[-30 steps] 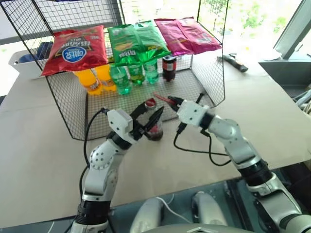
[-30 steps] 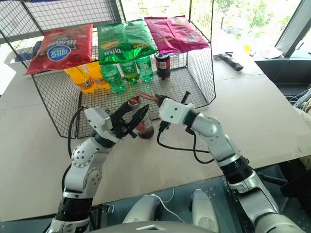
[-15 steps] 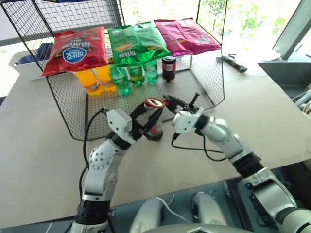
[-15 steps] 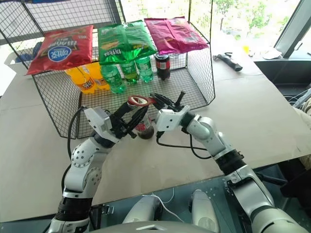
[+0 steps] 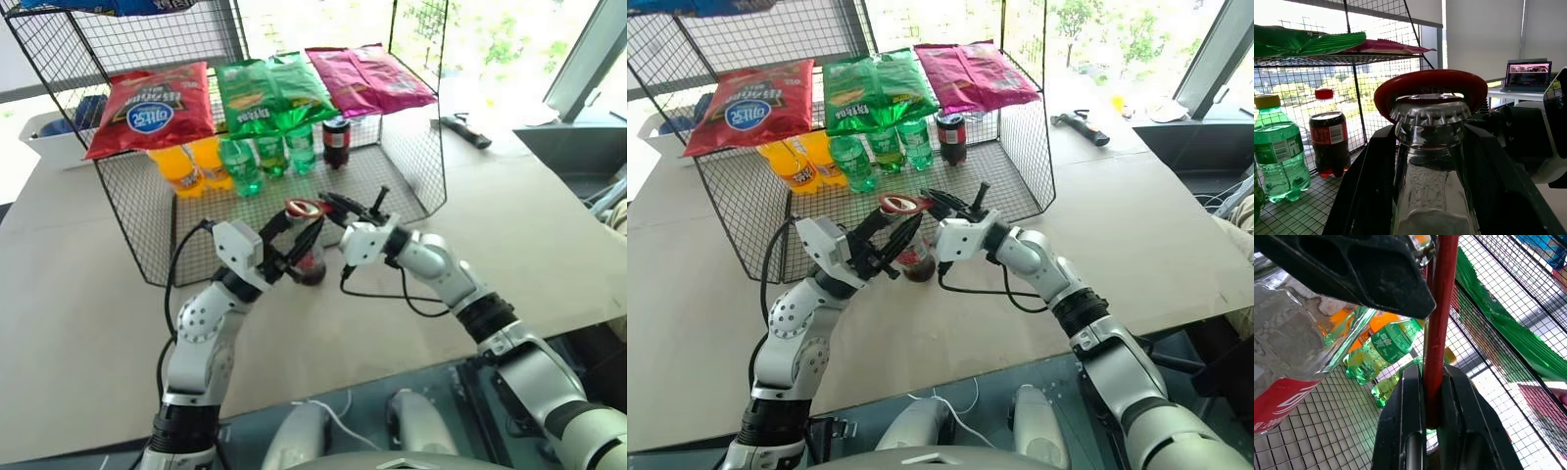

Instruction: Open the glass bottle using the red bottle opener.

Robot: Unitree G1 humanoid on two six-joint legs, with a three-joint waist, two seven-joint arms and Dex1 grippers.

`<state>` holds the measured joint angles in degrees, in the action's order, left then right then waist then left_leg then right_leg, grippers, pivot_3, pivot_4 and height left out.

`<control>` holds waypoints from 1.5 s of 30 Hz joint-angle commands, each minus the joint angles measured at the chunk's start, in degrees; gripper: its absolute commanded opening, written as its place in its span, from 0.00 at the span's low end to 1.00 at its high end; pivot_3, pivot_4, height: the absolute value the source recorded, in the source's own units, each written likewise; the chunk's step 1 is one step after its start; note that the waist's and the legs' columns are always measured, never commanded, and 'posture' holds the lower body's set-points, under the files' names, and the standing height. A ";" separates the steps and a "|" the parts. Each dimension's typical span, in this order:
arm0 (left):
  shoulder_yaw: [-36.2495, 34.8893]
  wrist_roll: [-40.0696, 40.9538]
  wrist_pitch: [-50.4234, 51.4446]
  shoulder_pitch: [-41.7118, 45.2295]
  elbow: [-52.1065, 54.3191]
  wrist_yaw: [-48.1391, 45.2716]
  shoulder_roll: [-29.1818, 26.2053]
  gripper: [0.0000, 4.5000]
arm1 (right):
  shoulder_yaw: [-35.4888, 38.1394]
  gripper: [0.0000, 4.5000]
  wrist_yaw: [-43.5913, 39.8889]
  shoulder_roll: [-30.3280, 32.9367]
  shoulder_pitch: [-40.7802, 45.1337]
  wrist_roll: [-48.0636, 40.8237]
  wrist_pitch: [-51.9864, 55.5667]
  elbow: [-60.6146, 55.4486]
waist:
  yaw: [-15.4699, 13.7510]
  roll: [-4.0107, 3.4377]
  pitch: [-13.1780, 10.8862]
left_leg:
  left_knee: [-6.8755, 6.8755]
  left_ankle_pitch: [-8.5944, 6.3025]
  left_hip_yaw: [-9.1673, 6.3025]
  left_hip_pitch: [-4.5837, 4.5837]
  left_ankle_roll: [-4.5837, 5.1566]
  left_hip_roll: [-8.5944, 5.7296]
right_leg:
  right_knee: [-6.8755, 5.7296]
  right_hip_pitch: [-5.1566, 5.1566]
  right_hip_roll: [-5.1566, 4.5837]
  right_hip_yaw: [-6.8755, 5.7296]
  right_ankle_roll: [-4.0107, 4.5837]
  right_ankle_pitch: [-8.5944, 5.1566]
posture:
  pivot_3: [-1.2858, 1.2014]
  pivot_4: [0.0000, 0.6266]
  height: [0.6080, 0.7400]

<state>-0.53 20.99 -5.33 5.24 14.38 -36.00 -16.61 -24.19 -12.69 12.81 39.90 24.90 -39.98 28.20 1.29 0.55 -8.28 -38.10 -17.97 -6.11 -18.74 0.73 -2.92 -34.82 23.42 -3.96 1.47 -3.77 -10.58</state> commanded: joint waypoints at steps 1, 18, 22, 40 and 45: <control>1.05 -1.32 1.98 -0.37 -2.60 0.84 0.16 0.33 | -4.45 0.00 -1.42 -0.08 -0.34 4.51 -2.62 0.64 | -0.02 -0.01 0.01 | 0.00 0.00 0.00 0.00 0.00 0.00 | 0.00 0.00 0.00 0.00 0.00 0.00 | 0.52 0.24 0.99; 0.77 -1.03 2.55 -0.48 -3.36 1.51 0.50 0.33 | -3.35 0.00 5.25 1.97 4.19 11.10 -3.99 3.94 | 0.01 -0.02 0.02 | 0.02 0.00 0.01 0.00 0.00 0.00 | 0.01 0.01 0.00 0.01 0.01 -0.01 | 0.52 0.24 0.99; 0.84 -1.22 2.61 -0.06 -3.96 1.51 0.32 0.33 | -3.26 0.00 5.61 2.69 5.48 11.27 -5.18 5.91 | 0.01 -0.02 0.02 | 0.02 -0.01 0.01 0.00 0.02 0.00 | 0.02 0.01 0.00 0.01 0.05 -0.04 | 0.52 0.24 0.99; 1.90 -1.50 3.76 -0.68 -4.04 1.85 0.41 0.33 | -2.32 0.00 11.98 6.10 10.67 15.80 -6.57 6.18 | -0.14 -0.03 0.01 | 0.05 -0.05 -0.01 -0.01 0.09 0.00 | 0.03 0.01 -0.01 0.01 0.09 -0.06 | 0.52 0.24 0.99; 2.17 -1.37 4.10 -0.82 -4.21 1.87 0.50 0.33 | -1.55 0.00 16.13 7.96 12.86 18.32 -6.44 5.80 | -0.25 -0.06 -0.03 | 0.06 -0.05 -0.01 -0.03 0.09 -0.01 | 0.06 0.02 -0.01 0.01 0.19 -0.12 | 0.52 0.24 0.99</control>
<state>0.17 21.02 -4.18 6.05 13.27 -34.35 -15.95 -26.04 2.10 19.68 51.45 41.31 -46.58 34.67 1.03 0.49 -8.31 -38.03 -18.02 -6.12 -18.77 0.82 -2.93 -34.76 23.44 -3.97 1.49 -3.57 -10.71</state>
